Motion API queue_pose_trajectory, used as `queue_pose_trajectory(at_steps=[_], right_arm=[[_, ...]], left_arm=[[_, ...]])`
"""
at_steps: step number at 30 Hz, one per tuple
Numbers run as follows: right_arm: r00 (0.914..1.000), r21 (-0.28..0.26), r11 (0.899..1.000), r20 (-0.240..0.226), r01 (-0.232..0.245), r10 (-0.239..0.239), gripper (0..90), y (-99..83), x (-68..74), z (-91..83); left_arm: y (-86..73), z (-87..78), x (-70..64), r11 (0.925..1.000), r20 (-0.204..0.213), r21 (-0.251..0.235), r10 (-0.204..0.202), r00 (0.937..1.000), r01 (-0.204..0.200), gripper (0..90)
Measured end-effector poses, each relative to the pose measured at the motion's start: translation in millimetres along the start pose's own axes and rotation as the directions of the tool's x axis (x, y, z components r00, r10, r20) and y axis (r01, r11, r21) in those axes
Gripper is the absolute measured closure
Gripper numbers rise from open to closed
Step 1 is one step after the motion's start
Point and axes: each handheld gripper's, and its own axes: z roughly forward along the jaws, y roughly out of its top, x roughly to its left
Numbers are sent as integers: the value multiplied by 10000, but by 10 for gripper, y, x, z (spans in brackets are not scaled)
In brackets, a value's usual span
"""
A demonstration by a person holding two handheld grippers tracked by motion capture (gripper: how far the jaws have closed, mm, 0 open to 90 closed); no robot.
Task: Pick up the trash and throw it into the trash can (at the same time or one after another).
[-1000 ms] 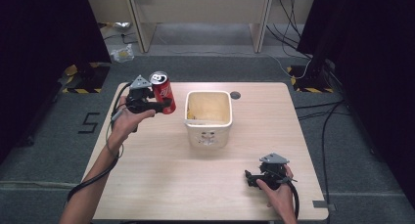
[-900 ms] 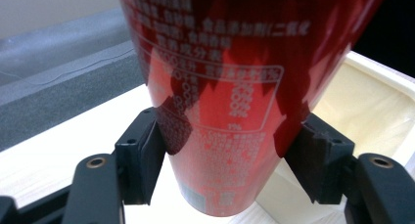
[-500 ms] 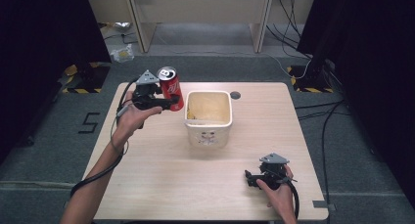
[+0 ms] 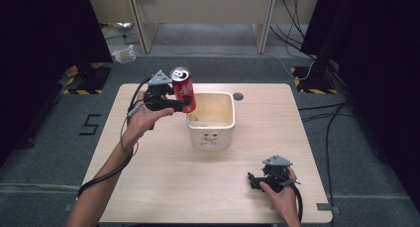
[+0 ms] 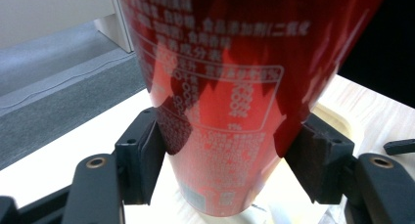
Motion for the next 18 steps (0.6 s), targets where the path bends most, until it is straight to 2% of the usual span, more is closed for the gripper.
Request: queue_pose_trajectory(at_steps=[7,18], right_arm=[[10000,-2,10000,7,13,-13,18,0,-1,0],[10000,-7,10000,9,21,-21,18,0,-1,0]], left_arm=[[46,144,-128,9999,289,87,116,9995,-118,342],[-3,360,-204,9988,612,468,90,9981,-119,339]])
